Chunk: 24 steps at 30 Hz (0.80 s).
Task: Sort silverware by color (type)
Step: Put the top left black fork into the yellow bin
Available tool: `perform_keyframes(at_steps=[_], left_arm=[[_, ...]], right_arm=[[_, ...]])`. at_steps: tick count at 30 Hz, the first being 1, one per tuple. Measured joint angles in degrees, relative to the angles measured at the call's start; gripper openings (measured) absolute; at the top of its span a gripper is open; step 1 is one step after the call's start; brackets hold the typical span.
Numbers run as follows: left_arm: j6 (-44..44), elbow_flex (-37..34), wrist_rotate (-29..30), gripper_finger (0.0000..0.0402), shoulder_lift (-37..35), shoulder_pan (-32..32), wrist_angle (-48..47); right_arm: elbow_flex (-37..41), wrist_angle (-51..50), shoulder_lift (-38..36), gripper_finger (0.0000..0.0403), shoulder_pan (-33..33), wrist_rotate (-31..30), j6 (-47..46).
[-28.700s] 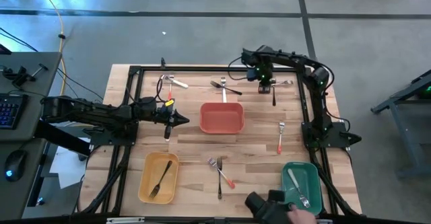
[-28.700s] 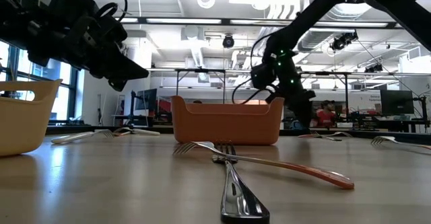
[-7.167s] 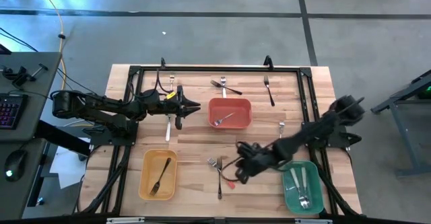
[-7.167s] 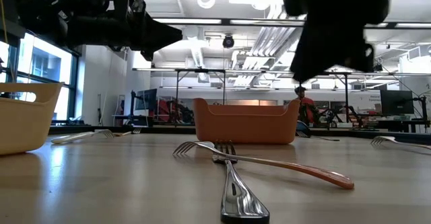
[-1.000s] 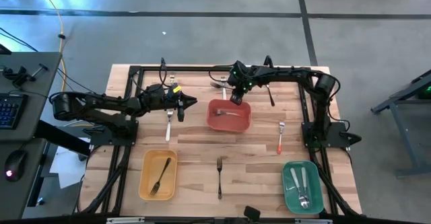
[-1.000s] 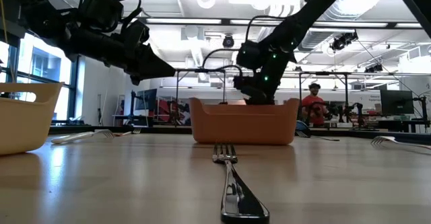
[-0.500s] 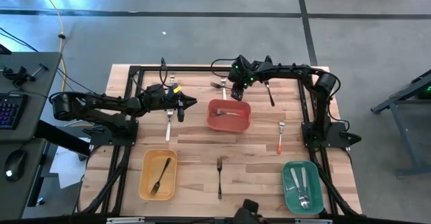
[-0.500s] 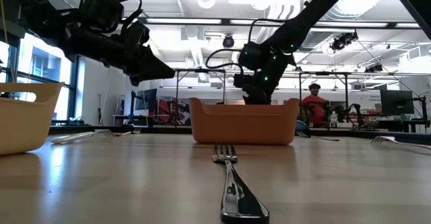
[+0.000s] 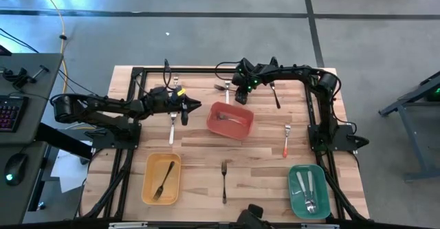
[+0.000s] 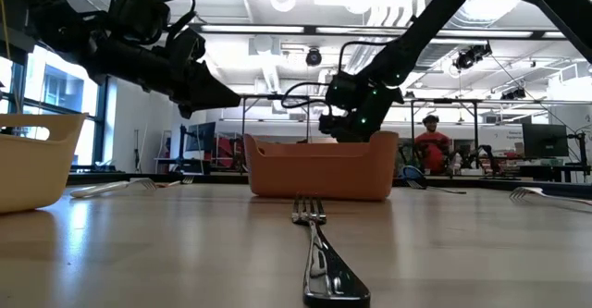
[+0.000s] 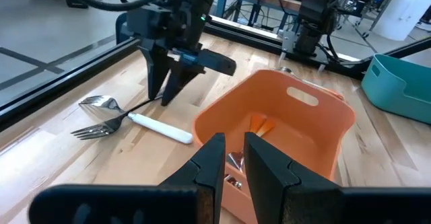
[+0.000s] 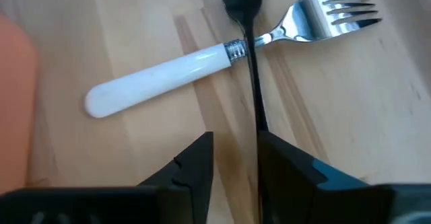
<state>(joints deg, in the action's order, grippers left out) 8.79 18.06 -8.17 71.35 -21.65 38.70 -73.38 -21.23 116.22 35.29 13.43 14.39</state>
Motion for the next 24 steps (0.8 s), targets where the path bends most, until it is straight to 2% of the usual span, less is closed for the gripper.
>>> perform_keyframes(at_steps=[6,8,17,21,24], left_arm=[[0.2,0.0,0.0,0.0046,0.0,1.3,0.0],[0.2,0.0,0.0,0.0046,0.0,1.6,0.0],[1.2,0.0,0.8,0.0046,0.3,2.7,-0.7],[1.6,0.0,2.3,0.0046,1.3,3.0,-0.7],[1.6,0.0,3.0,0.0046,2.1,3.4,-0.2]], right_arm=[[0.0,-0.2,0.0,0.0024,0.7,-0.6,-0.4],[0.1,-0.4,-0.2,0.0006,0.8,-0.7,-0.1],[0.3,-2.0,-7.7,0.0003,0.8,-0.2,-0.4],[0.4,-1.3,-8.4,0.0001,0.8,2.9,-1.5],[0.3,-1.8,-8.2,0.0002,0.3,3.1,-2.9]])
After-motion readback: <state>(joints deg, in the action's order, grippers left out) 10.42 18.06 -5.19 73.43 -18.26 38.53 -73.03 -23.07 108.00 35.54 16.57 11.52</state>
